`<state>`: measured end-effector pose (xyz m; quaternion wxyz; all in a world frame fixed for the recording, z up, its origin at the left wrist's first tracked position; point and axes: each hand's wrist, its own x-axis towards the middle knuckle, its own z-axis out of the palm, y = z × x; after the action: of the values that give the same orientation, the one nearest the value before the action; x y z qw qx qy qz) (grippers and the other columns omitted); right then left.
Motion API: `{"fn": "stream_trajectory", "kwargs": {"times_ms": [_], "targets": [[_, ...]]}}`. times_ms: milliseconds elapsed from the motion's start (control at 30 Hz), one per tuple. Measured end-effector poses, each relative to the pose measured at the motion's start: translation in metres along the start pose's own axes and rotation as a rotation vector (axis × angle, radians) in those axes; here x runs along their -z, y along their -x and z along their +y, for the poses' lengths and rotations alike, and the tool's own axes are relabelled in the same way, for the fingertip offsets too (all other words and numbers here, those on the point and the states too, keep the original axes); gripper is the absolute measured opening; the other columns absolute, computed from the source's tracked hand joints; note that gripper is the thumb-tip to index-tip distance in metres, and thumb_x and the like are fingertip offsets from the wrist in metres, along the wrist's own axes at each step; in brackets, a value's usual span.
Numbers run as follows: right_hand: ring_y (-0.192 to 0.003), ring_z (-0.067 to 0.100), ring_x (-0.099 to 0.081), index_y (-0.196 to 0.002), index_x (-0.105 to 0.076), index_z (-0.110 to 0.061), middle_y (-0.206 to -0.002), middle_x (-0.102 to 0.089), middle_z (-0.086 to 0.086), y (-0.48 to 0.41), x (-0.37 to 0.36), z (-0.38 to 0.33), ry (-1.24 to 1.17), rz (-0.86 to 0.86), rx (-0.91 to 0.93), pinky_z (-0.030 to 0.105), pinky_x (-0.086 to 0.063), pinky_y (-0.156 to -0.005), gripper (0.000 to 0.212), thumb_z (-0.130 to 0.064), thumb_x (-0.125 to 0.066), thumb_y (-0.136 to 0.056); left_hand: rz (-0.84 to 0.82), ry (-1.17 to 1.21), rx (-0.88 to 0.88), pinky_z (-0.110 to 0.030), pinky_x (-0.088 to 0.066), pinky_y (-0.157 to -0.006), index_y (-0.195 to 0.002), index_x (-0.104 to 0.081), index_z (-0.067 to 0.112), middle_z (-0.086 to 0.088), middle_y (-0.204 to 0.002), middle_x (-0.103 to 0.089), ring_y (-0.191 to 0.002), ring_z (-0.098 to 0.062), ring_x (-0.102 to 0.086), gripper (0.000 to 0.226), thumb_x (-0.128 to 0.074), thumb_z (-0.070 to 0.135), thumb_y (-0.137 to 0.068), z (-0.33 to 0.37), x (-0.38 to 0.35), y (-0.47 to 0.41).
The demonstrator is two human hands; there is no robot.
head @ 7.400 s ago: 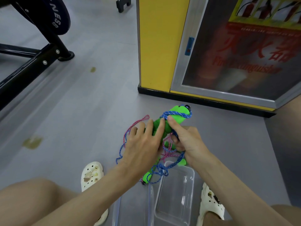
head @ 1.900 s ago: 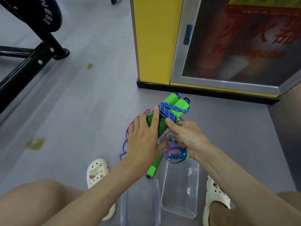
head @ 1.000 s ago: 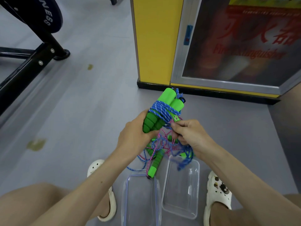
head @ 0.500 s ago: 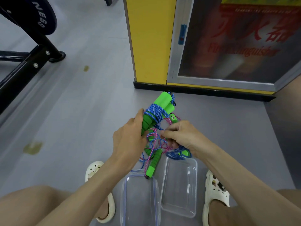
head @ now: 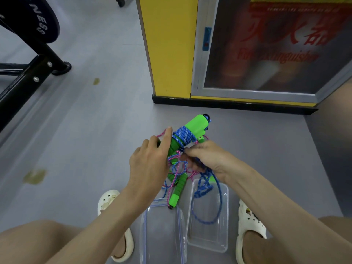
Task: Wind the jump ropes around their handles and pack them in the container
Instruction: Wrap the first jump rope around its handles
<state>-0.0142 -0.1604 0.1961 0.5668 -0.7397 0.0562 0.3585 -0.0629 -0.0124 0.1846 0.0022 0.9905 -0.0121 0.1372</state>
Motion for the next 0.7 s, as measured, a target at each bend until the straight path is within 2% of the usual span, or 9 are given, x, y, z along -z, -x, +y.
{"fn": "stream_trajectory", "kwargs": {"times_ms": [133,267,333,400,467,567,633,700], "targets": [[-0.038,0.007,-0.045,-0.073,-0.063,-0.006,-0.049,-0.055,0.001,-0.002,-0.001,0.004,-0.235,-0.077,-0.04,0.017,-0.034,-0.04,0.029,-0.008,-0.048,-0.097,0.061,-0.048,-0.027,-0.027,-0.028,-0.045,-0.123,-0.063,0.008,-0.009,-0.069,-0.056,-0.054,-0.026,-0.05,0.078,-0.075,-0.006,-0.047,-0.001,-0.006,0.001],[-0.03,0.007,-0.037,-0.093,-0.053,0.002,-0.056,-0.056,0.012,-0.001,-0.002,0.002,-0.35,-0.14,-0.056,0.016,-0.027,-0.035,0.016,-0.005,-0.04,-0.1,0.109,-0.023,-0.033,-0.03,-0.034,-0.045,-0.125,-0.061,0.006,-0.01,-0.07,-0.056,-0.056,-0.027,-0.05,0.077,-0.074,-0.006,-0.051,0.0,-0.01,0.003],[-0.031,0.007,-0.036,-0.1,-0.051,0.005,-0.061,-0.061,0.016,0.0,-0.003,0.002,-0.375,-0.172,-0.034,0.018,-0.027,-0.039,0.015,-0.004,-0.039,-0.1,0.117,-0.003,-0.027,-0.03,-0.035,-0.045,-0.126,-0.06,0.005,-0.011,-0.071,-0.057,-0.056,-0.028,-0.05,0.077,-0.076,-0.005,-0.052,0.001,-0.013,0.003],[-0.034,0.007,-0.037,-0.093,-0.054,0.003,-0.065,-0.064,0.014,0.003,-0.003,0.002,-0.364,-0.209,0.01,0.018,-0.026,-0.042,0.015,-0.004,-0.041,-0.099,0.12,0.023,-0.035,-0.03,-0.037,-0.047,-0.128,-0.058,0.005,-0.011,-0.073,-0.056,-0.057,-0.027,-0.051,0.079,-0.082,0.001,-0.053,0.001,-0.017,0.004],[-0.038,0.007,-0.037,-0.087,-0.057,0.0,-0.07,-0.065,0.014,0.005,-0.003,0.002,-0.332,-0.217,0.052,0.018,-0.025,-0.042,0.016,-0.013,-0.053,-0.094,0.141,0.072,-0.049,-0.032,-0.041,-0.052,-0.131,-0.056,0.009,-0.01,-0.078,-0.056,-0.063,-0.027,-0.052,0.078,-0.086,0.015,-0.06,0.0,-0.021,0.006],[-0.037,0.008,-0.037,-0.085,-0.061,-0.008,-0.066,-0.061,0.013,0.005,-0.001,0.001,-0.349,-0.087,0.056,0.018,-0.023,-0.04,0.029,-0.037,-0.062,-0.084,0.172,0.156,-0.119,-0.036,-0.047,-0.065,-0.137,-0.051,0.015,-0.011,-0.093,-0.058,-0.079,-0.029,-0.055,0.064,-0.069,0.036,-0.08,0.001,-0.025,0.008],[-0.035,0.009,-0.035,-0.086,-0.062,-0.007,-0.062,-0.057,0.012,0.002,0.004,0.002,-0.357,0.022,0.064,0.017,-0.024,-0.036,0.031,-0.038,-0.061,-0.087,0.101,0.245,-0.144,-0.034,-0.048,-0.073,-0.14,-0.048,0.018,-0.009,-0.106,-0.058,-0.091,-0.026,-0.056,0.064,-0.054,0.046,-0.083,0.002,-0.022,0.008],[-0.035,0.008,-0.032,-0.081,-0.061,-0.006,-0.059,-0.053,0.01,0.0,0.008,0.003,-0.317,0.05,0.078,0.018,-0.024,-0.036,0.032,-0.036,-0.058,-0.091,-0.037,0.462,-0.058,-0.028,-0.047,-0.077,-0.139,-0.048,0.025,-0.002,-0.11,-0.056,-0.099,-0.018,-0.055,0.065,-0.052,0.054,-0.081,0.001,-0.016,0.006]]}}
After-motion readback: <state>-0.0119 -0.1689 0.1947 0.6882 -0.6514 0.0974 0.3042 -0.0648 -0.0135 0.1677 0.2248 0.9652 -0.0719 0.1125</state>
